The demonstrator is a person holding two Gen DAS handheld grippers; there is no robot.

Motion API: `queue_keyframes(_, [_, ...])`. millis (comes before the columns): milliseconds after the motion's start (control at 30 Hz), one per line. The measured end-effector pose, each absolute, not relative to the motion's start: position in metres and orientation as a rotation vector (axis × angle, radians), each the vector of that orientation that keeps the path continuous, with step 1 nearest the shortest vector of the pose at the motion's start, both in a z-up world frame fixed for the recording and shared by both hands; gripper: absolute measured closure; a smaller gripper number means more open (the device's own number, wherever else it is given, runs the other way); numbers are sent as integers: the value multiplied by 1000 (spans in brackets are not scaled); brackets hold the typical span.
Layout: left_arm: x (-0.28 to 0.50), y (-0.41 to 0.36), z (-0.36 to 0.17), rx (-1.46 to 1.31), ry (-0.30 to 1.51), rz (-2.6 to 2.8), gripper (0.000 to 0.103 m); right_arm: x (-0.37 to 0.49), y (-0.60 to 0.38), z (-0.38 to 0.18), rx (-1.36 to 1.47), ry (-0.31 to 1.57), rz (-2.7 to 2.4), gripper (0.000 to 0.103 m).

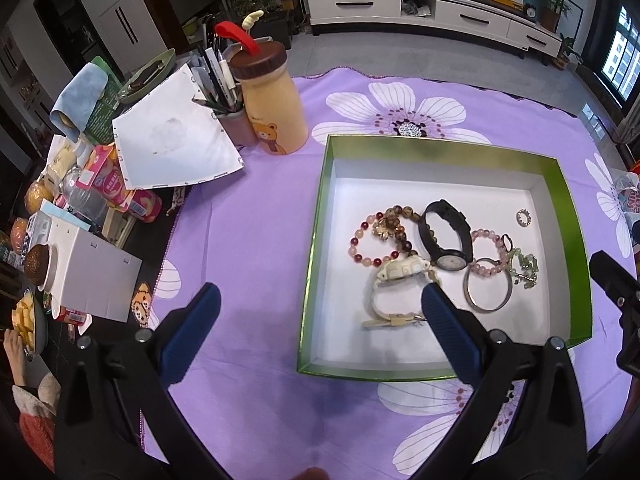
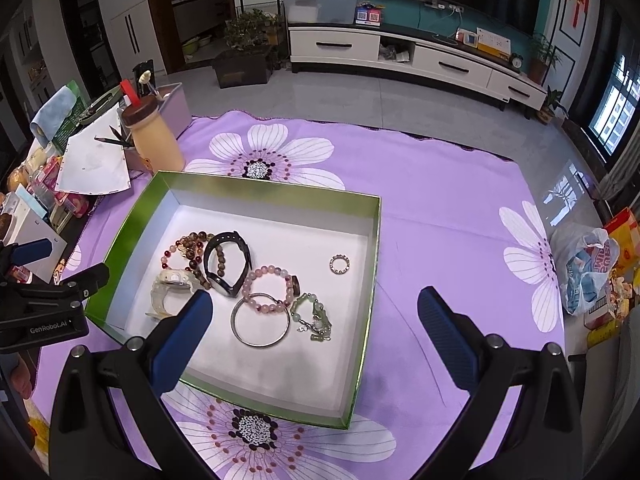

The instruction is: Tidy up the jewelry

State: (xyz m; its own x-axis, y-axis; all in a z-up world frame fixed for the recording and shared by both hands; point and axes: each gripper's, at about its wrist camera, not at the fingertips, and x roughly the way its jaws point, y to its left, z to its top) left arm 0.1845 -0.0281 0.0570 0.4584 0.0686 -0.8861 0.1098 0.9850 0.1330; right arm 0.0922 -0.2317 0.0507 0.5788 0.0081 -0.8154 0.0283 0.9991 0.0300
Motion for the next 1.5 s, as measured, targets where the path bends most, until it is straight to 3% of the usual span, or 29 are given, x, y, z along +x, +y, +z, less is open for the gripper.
queue_keyframes(1500, [185,-32,54,178,1106,-16,2,90,-241,48,56,955,-22,1])
